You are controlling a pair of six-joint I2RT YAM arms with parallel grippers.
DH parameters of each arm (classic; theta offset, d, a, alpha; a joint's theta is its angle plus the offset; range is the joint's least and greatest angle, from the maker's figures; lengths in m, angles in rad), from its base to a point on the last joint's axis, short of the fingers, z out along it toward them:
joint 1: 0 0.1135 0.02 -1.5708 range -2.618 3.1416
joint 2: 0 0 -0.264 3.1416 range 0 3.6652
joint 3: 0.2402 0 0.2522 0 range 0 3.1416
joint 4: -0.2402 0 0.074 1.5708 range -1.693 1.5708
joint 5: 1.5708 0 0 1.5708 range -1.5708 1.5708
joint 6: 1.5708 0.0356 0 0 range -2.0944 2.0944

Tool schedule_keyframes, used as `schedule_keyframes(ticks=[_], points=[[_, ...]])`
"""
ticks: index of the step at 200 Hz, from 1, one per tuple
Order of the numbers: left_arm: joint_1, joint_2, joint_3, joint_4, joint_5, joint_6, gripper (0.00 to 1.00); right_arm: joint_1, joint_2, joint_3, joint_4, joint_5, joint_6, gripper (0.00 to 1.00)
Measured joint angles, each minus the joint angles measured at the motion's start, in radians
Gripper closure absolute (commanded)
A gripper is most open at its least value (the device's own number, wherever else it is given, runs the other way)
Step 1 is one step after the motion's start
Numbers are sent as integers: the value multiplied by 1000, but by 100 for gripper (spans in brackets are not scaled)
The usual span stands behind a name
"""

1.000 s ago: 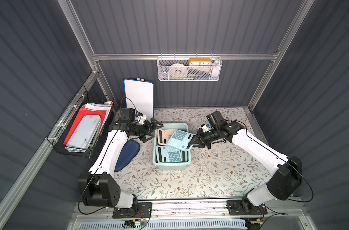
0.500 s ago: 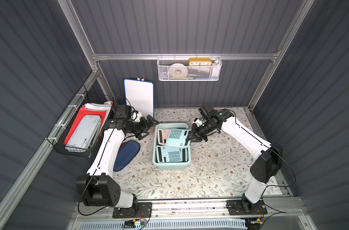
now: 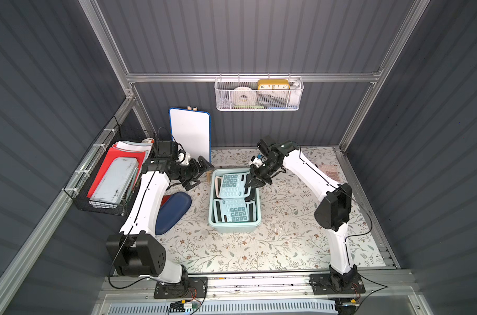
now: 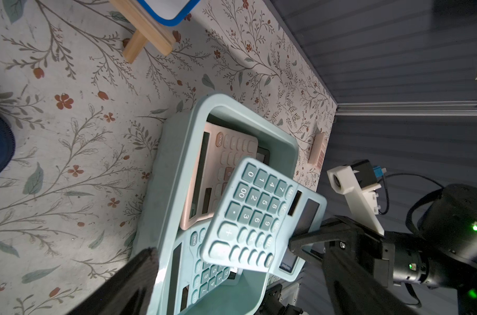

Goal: Put the calculator in the storage box
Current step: Place the calculator in the storage box.

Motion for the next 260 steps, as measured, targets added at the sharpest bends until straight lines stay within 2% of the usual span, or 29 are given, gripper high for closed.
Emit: schedule_keyframes(ticks=[32, 46, 59, 98, 209, 222, 238, 260], points=[[0, 24, 16, -9, -7, 0, 1, -2, 105, 115, -47, 4, -32, 100], [0, 38, 28, -17, -7, 0, 1, -5, 128, 132, -60, 5, -38, 92], [0, 50, 41, -25, -7, -1, 1, -8, 135, 134, -70, 10, -39, 78], [0, 76, 85, -35, -7, -2, 1, -20, 136, 155, -58, 36, -28, 63], [0, 143, 134, -37, -1, -50, 1, -25, 138, 196, 101, 58, 109, 27], [0, 154, 143, -37, 0, -59, 1, -25, 138, 196, 103, 64, 111, 19], [0, 167, 153, -34, -3, -68, 1, -29, 137, 196, 101, 71, 98, 2], [0, 181, 161, -21, -5, -83, 1, -38, 127, 196, 98, 75, 91, 1]])
